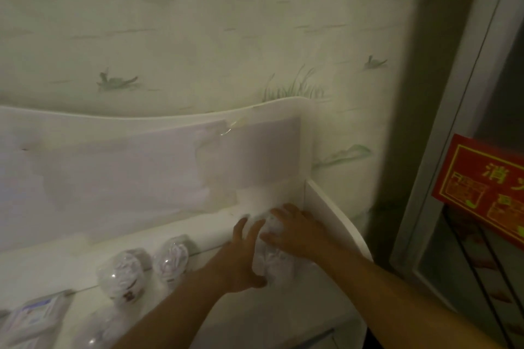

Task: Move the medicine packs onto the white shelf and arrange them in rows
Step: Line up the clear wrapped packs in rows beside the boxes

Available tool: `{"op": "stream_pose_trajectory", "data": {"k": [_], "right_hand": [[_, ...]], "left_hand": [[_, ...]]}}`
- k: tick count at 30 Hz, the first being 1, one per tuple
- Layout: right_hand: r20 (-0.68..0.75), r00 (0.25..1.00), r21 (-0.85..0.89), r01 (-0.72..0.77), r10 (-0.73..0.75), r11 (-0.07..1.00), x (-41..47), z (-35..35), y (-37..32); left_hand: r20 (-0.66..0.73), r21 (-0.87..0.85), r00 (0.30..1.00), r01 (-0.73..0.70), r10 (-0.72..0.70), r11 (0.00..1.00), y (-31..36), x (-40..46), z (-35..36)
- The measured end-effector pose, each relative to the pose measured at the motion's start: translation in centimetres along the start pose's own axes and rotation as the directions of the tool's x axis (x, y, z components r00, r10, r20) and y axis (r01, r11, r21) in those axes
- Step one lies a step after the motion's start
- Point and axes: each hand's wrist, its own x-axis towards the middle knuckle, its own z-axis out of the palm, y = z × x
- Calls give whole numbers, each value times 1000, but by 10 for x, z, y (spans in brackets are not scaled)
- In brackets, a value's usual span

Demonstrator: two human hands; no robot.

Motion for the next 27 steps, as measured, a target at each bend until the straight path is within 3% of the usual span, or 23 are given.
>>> {"op": "stream_pose_trajectory", "data": {"k": [5, 13, 23, 27], "right_hand": [[1, 1000, 84, 12, -12, 996, -6, 3, 2], [89, 996, 210, -48, 29, 977, -20, 13, 8], [79, 997, 288, -35, 13, 957, -40, 19, 8], [58, 998, 231, -24, 10, 973, -39, 11, 7]], "left_hand": [[33, -12, 998, 53, -53, 999, -6, 17, 11], [24, 121, 999, 27, -30, 992, 0, 7, 3], [53, 149, 998, 20, -28, 989, 4, -13, 4], [36, 164, 998, 42, -49, 986, 5, -14, 0]]}}
